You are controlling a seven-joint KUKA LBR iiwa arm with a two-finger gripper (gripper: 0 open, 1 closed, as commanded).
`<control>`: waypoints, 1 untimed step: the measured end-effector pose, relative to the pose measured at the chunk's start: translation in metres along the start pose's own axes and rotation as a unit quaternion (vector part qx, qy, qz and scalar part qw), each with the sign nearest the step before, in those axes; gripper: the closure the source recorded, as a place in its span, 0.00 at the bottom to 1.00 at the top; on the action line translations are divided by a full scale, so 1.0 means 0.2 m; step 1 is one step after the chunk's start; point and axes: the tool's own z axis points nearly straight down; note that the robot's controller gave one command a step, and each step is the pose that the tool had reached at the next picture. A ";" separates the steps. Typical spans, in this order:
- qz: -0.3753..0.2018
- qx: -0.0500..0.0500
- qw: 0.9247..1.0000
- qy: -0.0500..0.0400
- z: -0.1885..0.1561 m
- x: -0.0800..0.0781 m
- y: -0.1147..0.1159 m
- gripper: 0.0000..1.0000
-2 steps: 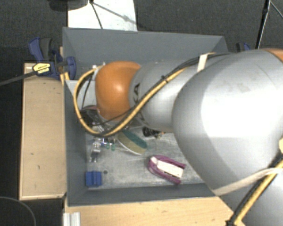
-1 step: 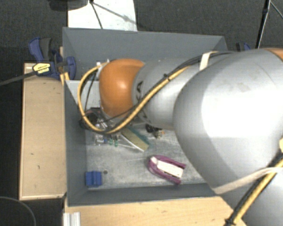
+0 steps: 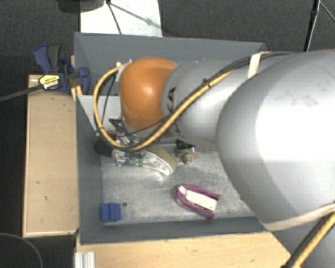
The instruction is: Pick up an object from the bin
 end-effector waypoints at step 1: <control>0.000 0.000 1.000 0.000 -0.12 -0.01 0.00 1.00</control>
Offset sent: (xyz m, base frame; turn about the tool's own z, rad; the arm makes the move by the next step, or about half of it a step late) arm 0.0000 0.0000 0.0225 0.0000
